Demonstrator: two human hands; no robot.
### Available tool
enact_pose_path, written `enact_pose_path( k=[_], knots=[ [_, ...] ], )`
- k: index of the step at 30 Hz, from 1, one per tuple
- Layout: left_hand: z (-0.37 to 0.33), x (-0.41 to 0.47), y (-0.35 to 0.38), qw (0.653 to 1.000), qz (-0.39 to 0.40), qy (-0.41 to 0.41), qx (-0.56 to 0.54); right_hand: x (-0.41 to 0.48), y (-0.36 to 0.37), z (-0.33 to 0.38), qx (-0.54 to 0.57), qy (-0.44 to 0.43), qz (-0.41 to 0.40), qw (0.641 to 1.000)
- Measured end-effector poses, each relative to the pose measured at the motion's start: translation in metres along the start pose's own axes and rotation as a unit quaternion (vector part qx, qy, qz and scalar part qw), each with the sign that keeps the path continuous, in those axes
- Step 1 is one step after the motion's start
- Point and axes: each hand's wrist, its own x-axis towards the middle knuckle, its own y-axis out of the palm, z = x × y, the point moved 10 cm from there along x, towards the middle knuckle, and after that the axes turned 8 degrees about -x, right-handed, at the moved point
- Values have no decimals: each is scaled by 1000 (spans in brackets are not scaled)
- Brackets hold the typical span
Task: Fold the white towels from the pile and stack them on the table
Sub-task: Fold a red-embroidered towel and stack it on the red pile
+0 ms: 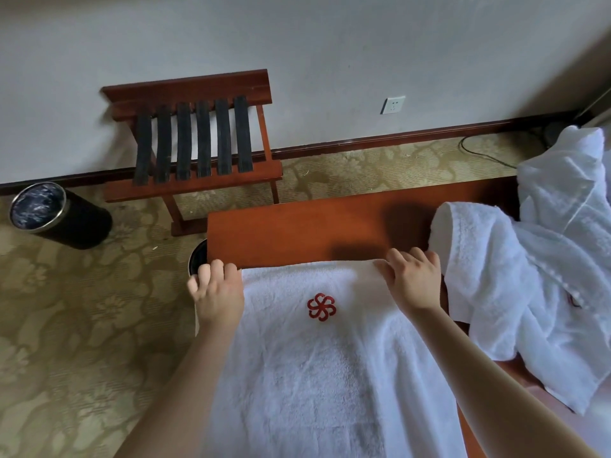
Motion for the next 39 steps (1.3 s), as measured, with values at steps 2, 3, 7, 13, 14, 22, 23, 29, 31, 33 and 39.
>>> enact_pose_path(
  k=[2,3,7,13,14,22,23,29,31,33,39],
  knots=[
    [-1,-2,1,1000,9,0,2,-2,8,2,5,1,33,999],
    [-1,-1,1,1000,13,-4,-1,-3,10,2,6,6,42,999],
    [-1,2,-1,1000,18,-11,-18,-3,11,0,-2,28,53,998],
    [1,-1,1,999,28,-17,-14,1,5,1,-3,37,36,999],
    [1,-1,2,999,32,-18,-17,1,6,1,-4,40,39,998],
    [4,2,10,993,79,-31,-85,3,5,9,8,69,40,997],
    [-3,5,9,991,86,-14,-104,6,3,17,29,53,31,998],
    [-36,12,30,953,197,32,-229,16,35,65,110,-34,194,974],
    [-29,11,39,948,212,-2,-236,16,42,64,99,-35,213,971],
    [-22,9,45,947,227,-16,-225,16,45,62,83,-36,214,973],
    [-11,7,64,925,332,-22,-182,13,47,65,41,-57,219,973]
  ],
)
